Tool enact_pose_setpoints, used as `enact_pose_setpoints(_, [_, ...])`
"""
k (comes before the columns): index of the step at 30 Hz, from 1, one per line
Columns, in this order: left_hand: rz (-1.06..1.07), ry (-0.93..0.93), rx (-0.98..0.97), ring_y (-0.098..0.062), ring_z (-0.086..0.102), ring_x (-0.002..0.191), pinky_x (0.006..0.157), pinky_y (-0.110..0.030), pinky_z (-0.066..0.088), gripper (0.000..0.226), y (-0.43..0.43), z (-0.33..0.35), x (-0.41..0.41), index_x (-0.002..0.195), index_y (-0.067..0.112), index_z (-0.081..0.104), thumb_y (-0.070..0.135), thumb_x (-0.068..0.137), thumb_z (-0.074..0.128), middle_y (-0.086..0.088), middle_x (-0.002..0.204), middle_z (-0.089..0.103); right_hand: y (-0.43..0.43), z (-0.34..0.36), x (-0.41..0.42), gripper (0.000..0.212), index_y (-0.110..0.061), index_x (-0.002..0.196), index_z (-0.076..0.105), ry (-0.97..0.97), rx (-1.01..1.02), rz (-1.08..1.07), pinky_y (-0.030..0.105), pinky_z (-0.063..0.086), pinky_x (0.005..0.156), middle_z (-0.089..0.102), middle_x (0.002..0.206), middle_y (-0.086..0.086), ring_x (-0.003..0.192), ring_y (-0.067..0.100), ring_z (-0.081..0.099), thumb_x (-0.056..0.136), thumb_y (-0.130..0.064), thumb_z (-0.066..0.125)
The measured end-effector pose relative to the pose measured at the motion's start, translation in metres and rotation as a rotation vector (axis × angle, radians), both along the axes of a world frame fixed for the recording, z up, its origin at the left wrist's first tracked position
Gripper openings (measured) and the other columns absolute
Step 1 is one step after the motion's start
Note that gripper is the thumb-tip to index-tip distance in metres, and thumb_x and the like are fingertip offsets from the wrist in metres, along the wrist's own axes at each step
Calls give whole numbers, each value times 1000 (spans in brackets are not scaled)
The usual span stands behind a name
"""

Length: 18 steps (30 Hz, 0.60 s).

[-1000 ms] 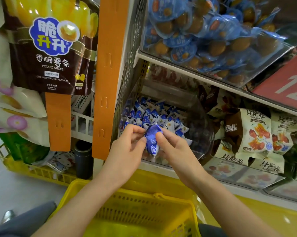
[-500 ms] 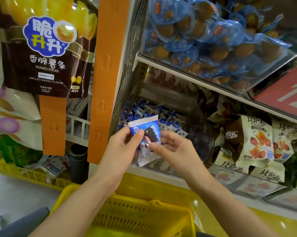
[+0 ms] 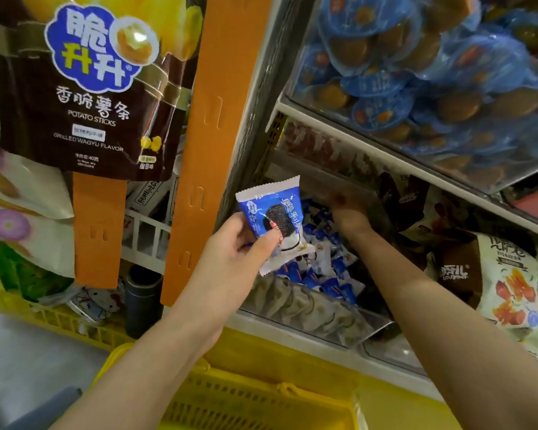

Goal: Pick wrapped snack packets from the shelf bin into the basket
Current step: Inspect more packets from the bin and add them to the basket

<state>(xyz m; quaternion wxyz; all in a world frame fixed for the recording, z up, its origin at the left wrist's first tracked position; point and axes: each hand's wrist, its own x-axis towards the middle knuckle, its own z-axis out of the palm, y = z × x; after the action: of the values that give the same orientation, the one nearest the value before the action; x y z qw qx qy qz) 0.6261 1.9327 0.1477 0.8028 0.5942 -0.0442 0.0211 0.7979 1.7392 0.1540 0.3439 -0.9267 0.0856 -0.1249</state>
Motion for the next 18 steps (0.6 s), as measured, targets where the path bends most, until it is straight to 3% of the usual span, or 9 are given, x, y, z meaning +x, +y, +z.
enact_pose_setpoints(2, [2, -19, 4, 2, 63, 97, 95, -33, 48, 17, 2, 0, 4, 101, 36, 59, 27, 87, 57, 18, 99, 69, -6, -7, 18, 27, -6, 113, 57, 70, -95, -1, 24, 36, 67, 58, 110, 17, 93, 26, 55, 99, -22, 40])
enact_pose_setpoints(6, [13, -36, 3, 4, 63, 93, 92, -30, 49, 15, 4, 0, 11, 100, 35, 59, 26, 88, 57, 21, 96, 69, -17, -20, 35, 25, -4, 105, 60, 212, -257, -3, 26, 34, 73, 60, 115, 18, 88, 23, 52, 98, -22, 44])
enact_pose_setpoints(9, [15, -42, -5, 6, 63, 92, 90, -28, 50, 15, 3, 1, 15, 101, 35, 59, 28, 87, 57, 21, 97, 68, -18, -25, 41, 33, -1, 109, 59, 263, -242, -32, 28, 36, 75, 60, 115, 18, 102, 30, 56, 95, -30, 50])
enact_pose_setpoints(12, [7, -43, 8, 6, 63, 92, 89, -26, 49, 17, 1, 1, 16, 103, 36, 59, 30, 86, 57, 21, 97, 68, -19, -27, 46, 40, 0, 108, 61, 304, -237, -48, 28, 37, 76, 61, 112, 17, 103, 31, 57, 92, -36, 55])
enact_pose_setpoints(18, [-2, -72, 13, 12, 60, 92, 82, -11, 50, 17, 3, -3, 15, 100, 37, 57, 26, 88, 55, 28, 97, 66, -16, -27, 43, 25, -5, 104, 63, 159, -204, -142, 27, 36, 73, 62, 112, 16, 91, 25, 56, 95, -24, 50])
